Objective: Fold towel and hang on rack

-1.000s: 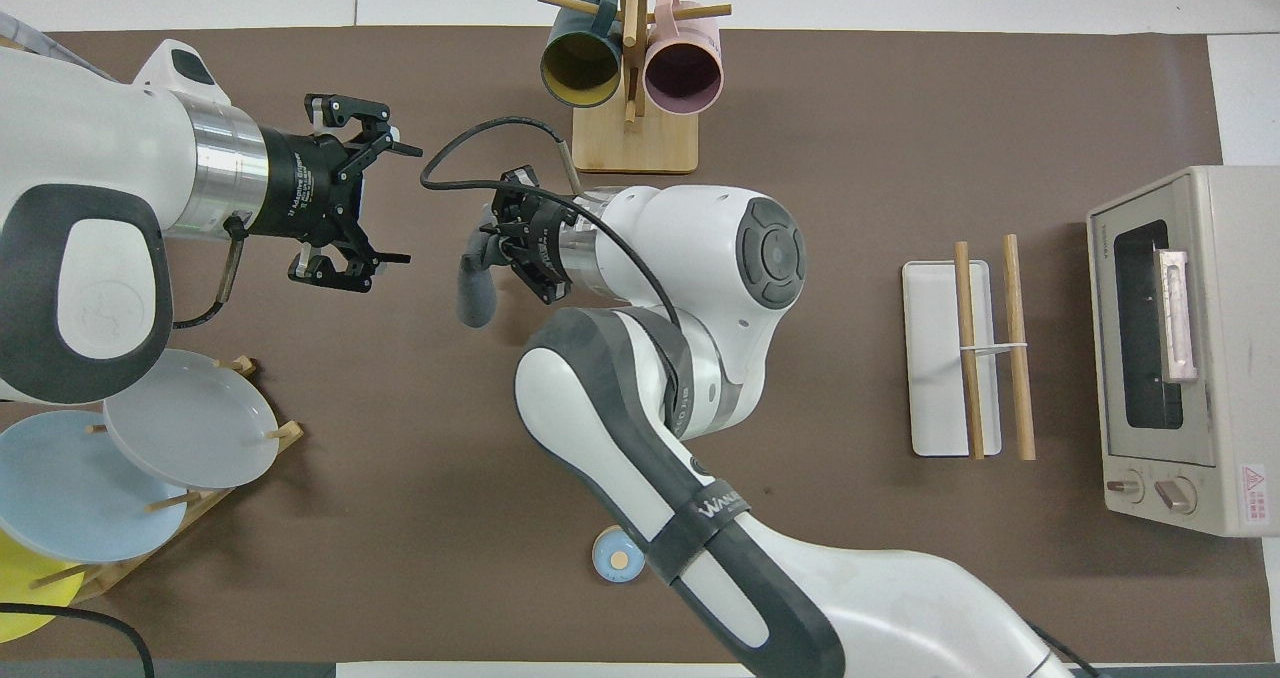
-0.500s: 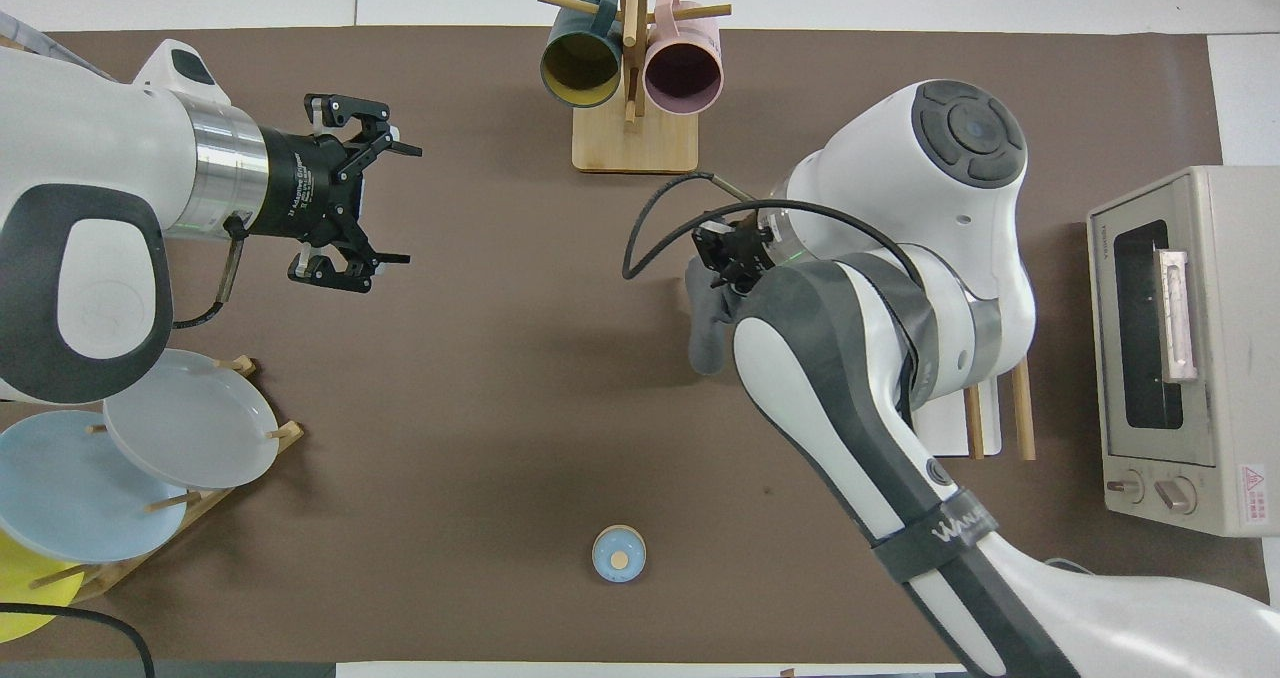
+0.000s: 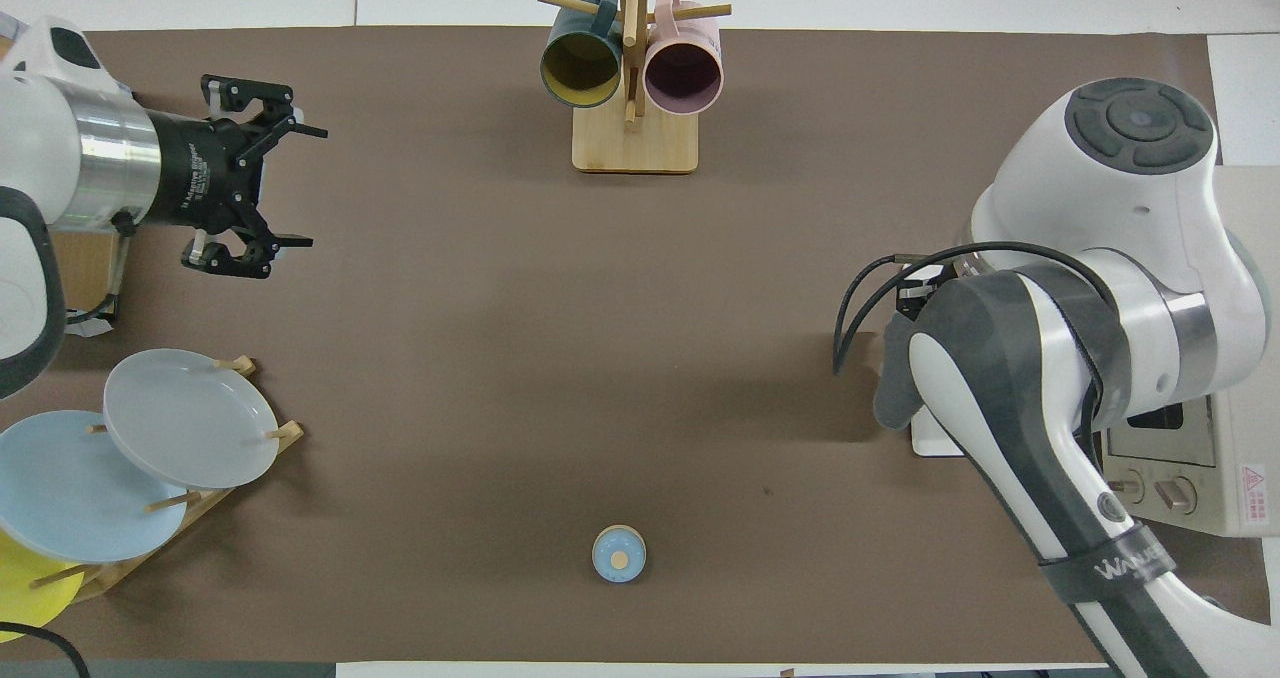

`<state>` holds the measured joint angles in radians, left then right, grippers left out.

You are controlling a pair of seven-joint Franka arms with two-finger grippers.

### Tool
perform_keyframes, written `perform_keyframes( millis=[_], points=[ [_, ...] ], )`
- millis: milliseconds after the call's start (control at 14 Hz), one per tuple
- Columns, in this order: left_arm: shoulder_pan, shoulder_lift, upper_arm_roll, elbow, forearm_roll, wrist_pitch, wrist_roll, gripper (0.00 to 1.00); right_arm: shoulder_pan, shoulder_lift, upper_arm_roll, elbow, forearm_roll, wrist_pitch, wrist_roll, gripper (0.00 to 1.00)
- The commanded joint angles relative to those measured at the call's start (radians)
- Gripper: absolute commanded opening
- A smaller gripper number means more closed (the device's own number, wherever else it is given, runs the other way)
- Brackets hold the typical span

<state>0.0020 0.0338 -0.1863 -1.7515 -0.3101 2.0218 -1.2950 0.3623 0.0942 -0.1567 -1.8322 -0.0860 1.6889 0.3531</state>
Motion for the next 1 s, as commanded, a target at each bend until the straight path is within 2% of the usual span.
perform_keyframes(
  millis=[0, 214, 500, 786, 929],
  points=[
    [0.016, -0.034, -0.002, -0.034, 0.017, -0.028, 0.124, 1.00, -0.035, -0.037, 0.011, -0.071, -0.078, 0.015, -0.089, 0.00],
    [0.062, -0.038, -0.001, -0.022, 0.025, -0.074, 0.412, 1.00, -0.046, -0.042, 0.013, -0.081, -0.216, 0.012, -0.195, 0.00],
    [0.076, -0.028, 0.011, 0.065, 0.176, -0.207, 0.921, 1.00, -0.043, -0.042, 0.013, -0.076, -0.276, 0.014, -0.255, 0.00],
    [0.075, -0.008, 0.021, 0.203, 0.273, -0.418, 1.183, 1.00, -0.029, -0.044, 0.022, -0.078, -0.331, 0.003, -0.261, 0.00],
    [0.069, -0.034, 0.016, 0.213, 0.276, -0.517, 1.255, 1.00, -0.029, -0.048, 0.023, -0.081, -0.343, 0.003, -0.261, 0.00]
  ],
)
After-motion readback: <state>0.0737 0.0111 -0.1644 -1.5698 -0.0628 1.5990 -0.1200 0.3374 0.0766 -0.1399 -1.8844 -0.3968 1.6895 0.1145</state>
